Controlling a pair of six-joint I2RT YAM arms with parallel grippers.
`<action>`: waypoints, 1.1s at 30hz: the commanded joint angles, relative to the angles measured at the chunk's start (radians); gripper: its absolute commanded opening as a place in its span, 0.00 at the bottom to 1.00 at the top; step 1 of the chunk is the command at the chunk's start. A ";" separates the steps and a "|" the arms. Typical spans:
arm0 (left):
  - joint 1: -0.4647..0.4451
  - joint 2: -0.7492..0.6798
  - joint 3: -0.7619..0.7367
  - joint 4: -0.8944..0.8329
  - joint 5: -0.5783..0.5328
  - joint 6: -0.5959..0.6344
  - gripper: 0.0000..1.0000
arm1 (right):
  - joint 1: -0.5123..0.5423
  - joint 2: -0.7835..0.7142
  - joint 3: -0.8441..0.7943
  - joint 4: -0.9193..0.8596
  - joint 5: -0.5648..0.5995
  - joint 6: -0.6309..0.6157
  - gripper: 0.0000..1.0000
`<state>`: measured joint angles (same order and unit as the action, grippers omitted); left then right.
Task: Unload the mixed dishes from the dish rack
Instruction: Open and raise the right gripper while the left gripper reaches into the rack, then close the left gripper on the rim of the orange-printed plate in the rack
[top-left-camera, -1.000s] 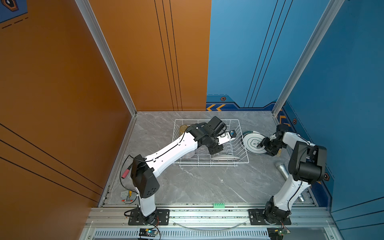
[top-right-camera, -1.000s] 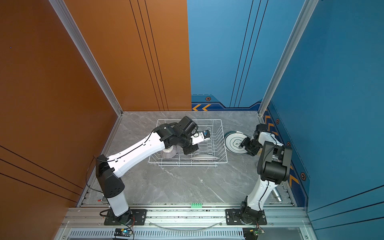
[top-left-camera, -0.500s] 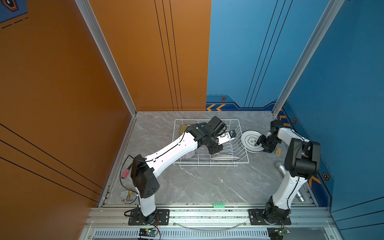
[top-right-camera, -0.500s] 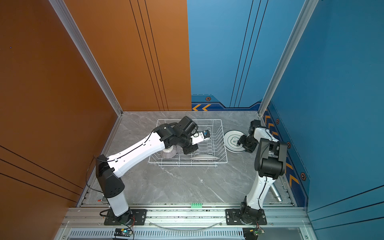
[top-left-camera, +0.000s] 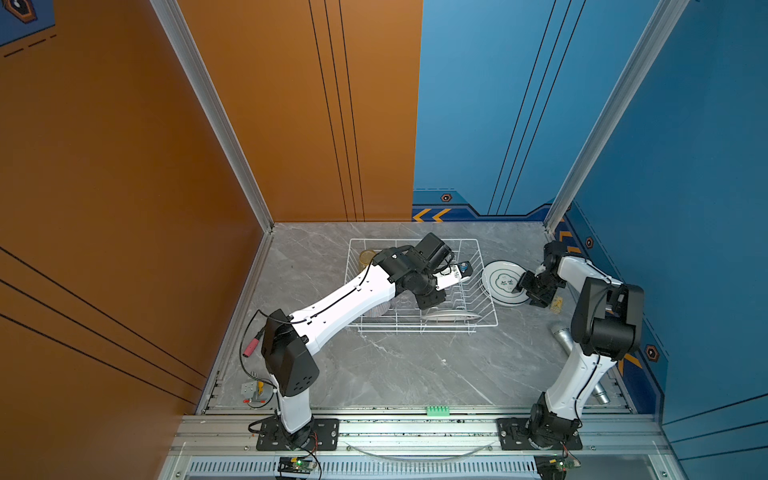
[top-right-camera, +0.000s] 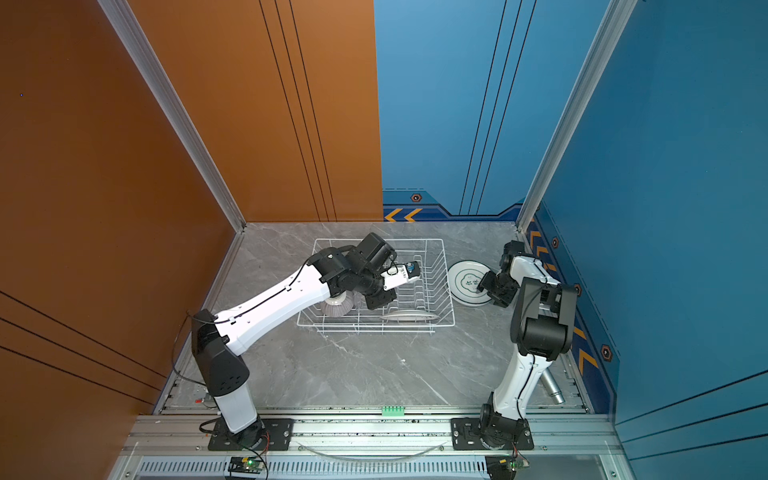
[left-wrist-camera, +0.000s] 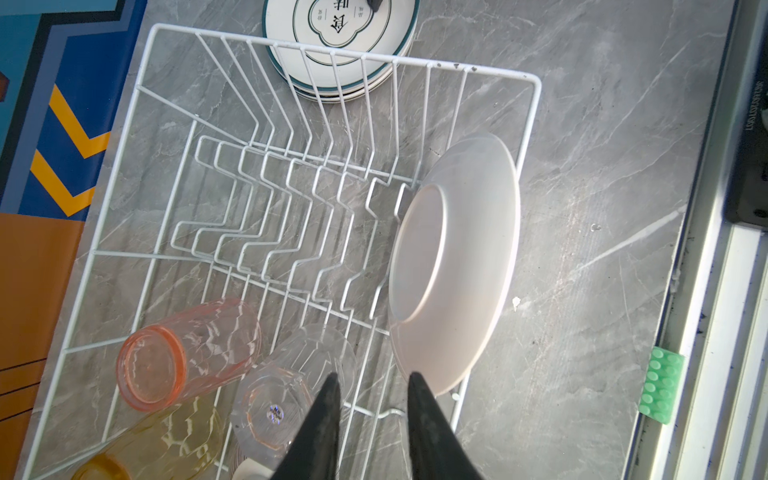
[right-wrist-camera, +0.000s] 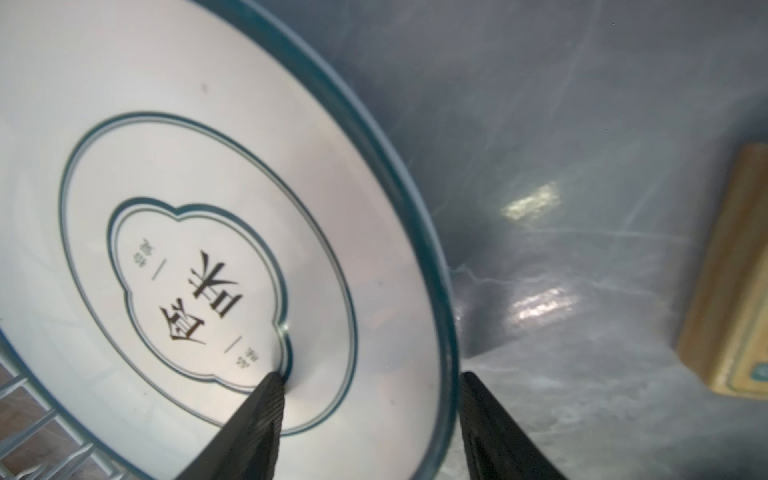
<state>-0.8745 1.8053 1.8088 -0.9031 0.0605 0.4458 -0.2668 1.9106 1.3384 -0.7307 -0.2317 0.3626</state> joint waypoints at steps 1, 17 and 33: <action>-0.030 -0.001 0.009 -0.049 0.052 0.025 0.30 | -0.027 -0.103 -0.024 -0.039 -0.010 -0.024 0.65; -0.115 0.126 0.119 -0.130 0.061 0.080 0.28 | -0.029 -0.313 -0.010 -0.044 -0.110 -0.007 0.66; -0.104 0.246 0.217 -0.132 -0.054 0.103 0.28 | -0.056 -0.349 -0.029 -0.043 -0.133 -0.025 0.66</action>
<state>-0.9794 2.0293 1.9926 -1.0142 0.0441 0.5316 -0.3141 1.5856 1.3182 -0.7498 -0.3470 0.3618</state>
